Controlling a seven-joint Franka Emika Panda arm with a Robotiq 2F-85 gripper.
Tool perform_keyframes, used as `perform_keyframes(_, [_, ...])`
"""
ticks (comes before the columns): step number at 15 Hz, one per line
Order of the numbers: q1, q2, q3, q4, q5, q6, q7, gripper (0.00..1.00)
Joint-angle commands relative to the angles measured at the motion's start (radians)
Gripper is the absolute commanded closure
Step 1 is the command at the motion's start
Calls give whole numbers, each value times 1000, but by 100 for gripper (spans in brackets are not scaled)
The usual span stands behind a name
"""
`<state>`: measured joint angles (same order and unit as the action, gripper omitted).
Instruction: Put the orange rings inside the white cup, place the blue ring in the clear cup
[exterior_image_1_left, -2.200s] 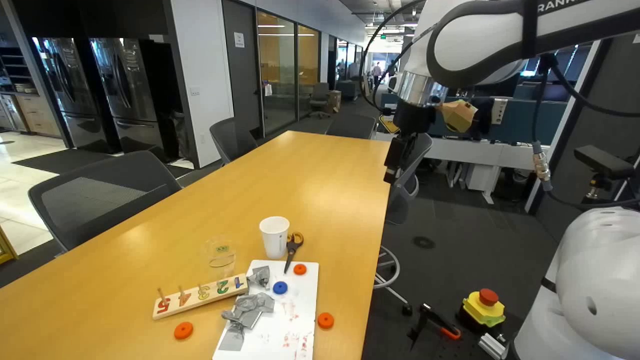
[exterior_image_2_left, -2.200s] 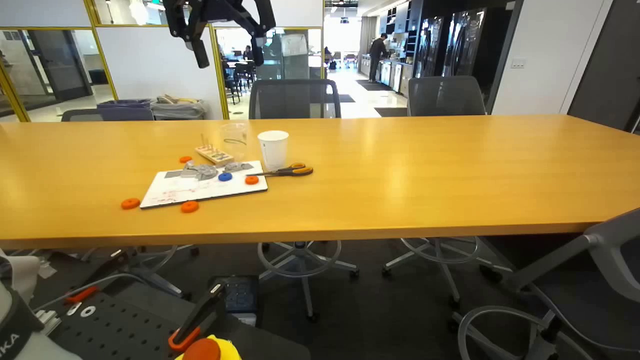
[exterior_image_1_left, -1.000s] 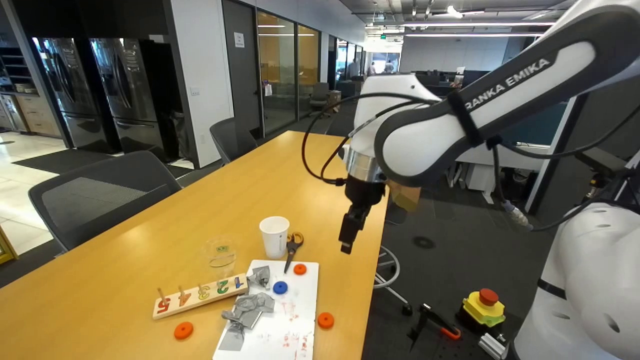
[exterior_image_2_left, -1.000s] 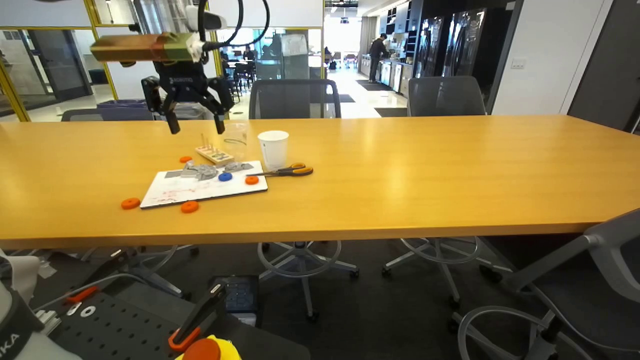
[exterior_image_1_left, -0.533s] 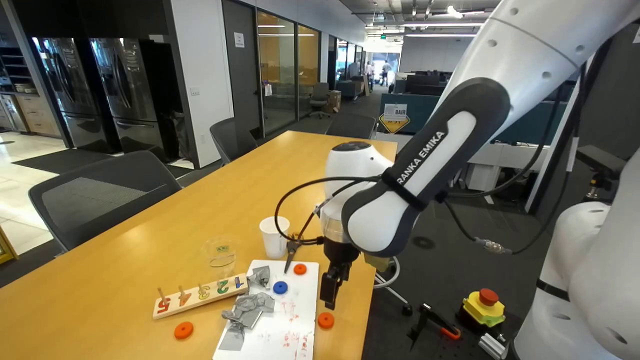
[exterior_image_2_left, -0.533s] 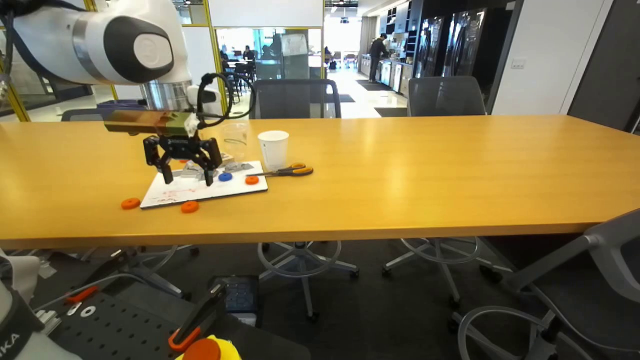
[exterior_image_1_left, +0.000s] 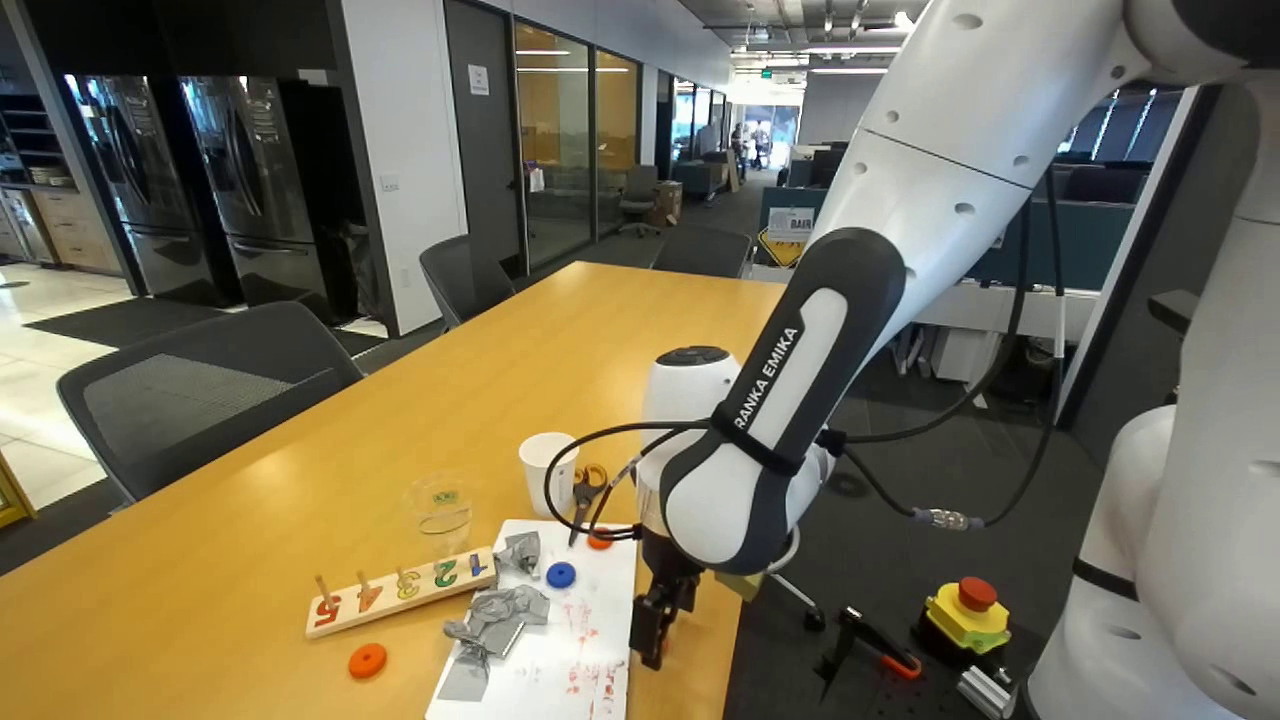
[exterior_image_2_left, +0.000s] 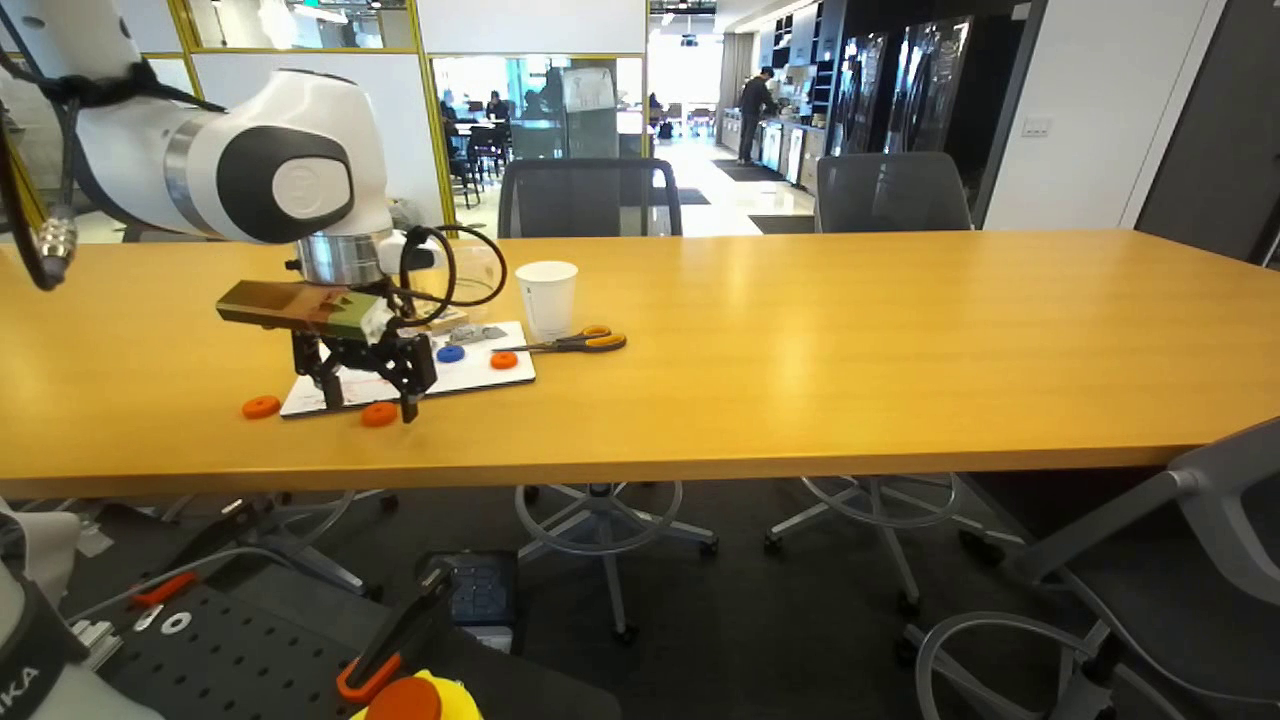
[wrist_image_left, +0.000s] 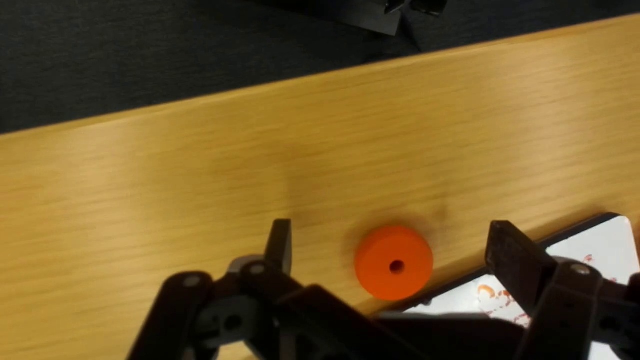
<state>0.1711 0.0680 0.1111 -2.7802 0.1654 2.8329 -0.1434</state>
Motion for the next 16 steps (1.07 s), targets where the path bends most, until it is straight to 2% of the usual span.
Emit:
perform_keyframes(1, [-22, 33, 44, 2, 47, 82, -23, 0])
perform_keyframes(6, [-40, 64, 64, 7, 21, 157, -13, 0])
perform_keyframes(16, [-169, 75, 189, 11, 73, 142, -259, 0])
